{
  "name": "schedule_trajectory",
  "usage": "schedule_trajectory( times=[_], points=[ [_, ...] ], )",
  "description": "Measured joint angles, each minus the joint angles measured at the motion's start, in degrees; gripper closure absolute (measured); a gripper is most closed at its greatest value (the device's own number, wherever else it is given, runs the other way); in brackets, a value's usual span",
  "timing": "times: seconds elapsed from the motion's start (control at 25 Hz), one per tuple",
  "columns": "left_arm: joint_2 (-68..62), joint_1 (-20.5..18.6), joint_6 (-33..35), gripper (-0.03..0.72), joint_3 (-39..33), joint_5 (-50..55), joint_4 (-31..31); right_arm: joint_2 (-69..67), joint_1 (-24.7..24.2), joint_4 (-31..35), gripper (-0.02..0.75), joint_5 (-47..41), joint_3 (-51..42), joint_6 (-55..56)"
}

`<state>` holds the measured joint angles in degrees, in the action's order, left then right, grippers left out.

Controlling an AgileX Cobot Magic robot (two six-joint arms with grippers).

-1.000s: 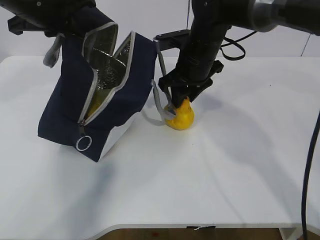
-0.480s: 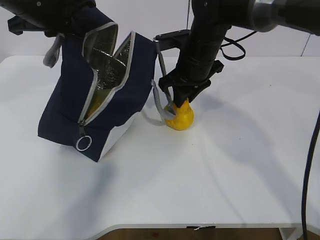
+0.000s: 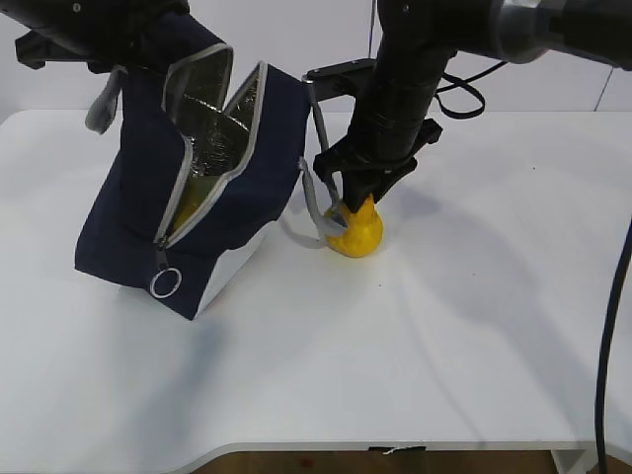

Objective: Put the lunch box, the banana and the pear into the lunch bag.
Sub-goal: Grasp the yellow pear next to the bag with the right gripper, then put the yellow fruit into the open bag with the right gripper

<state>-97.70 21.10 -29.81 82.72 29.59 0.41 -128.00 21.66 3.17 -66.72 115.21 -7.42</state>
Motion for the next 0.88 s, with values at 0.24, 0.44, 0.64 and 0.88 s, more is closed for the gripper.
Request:
schedule_trajectory(
  times=[0.24,0.44,0.64,0.88],
  points=[
    [0.0,0.0,0.0,0.69,0.0,0.0,0.0,0.0,0.0,-0.1,0.477,-0.2,0.0,-0.1],
    [0.0,0.0,0.0,0.69,0.0,0.0,0.0,0.0,0.0,-0.1,0.477,-0.3,0.0,-0.1],
    [0.0,0.0,0.0,0.69,0.0,0.0,0.0,0.0,0.0,-0.1,0.477,-0.6,0.0,-0.4],
    [0.0,0.0,0.0,0.69,0.0,0.0,0.0,0.0,0.0,-0.4,0.477,-1.2,0.0,-0.6]
  ],
)
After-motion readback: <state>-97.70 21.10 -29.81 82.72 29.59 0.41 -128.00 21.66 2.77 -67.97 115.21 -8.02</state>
